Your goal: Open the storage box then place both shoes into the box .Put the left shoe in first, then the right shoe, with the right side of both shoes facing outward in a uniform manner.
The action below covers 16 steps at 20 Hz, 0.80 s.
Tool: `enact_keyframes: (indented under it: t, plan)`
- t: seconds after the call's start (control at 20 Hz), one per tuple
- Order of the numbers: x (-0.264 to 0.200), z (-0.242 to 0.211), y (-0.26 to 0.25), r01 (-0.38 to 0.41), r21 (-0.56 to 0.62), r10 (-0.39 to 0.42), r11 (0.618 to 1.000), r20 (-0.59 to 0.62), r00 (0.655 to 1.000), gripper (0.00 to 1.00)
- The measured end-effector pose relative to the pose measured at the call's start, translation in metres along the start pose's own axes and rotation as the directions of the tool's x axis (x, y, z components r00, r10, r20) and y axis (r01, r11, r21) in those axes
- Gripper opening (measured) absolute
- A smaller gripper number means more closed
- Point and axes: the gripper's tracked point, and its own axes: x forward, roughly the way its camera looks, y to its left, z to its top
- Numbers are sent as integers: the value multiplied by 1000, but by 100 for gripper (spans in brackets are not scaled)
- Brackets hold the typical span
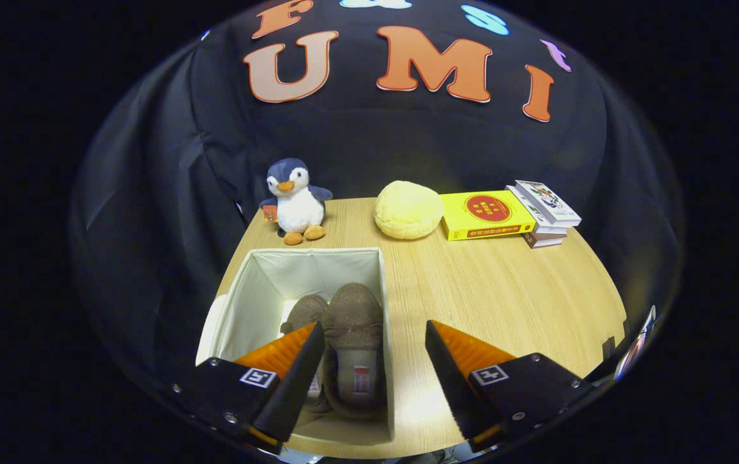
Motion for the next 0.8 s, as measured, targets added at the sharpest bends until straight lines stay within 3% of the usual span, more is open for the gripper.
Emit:
enact_keyframes:
  t: [0.05,0.35,0.55,0.8]
  plan:
    - [-8,7,-7,3,-9,-2,1000,25,1000,98]
    - [-55,61,-50,-16,-36,23,999,196,980,98]
    - [-95,97,-85,-57,-30,64,998,326,943,98]
    - [-133,131,-169,-41,8,33,999,462,886,98]
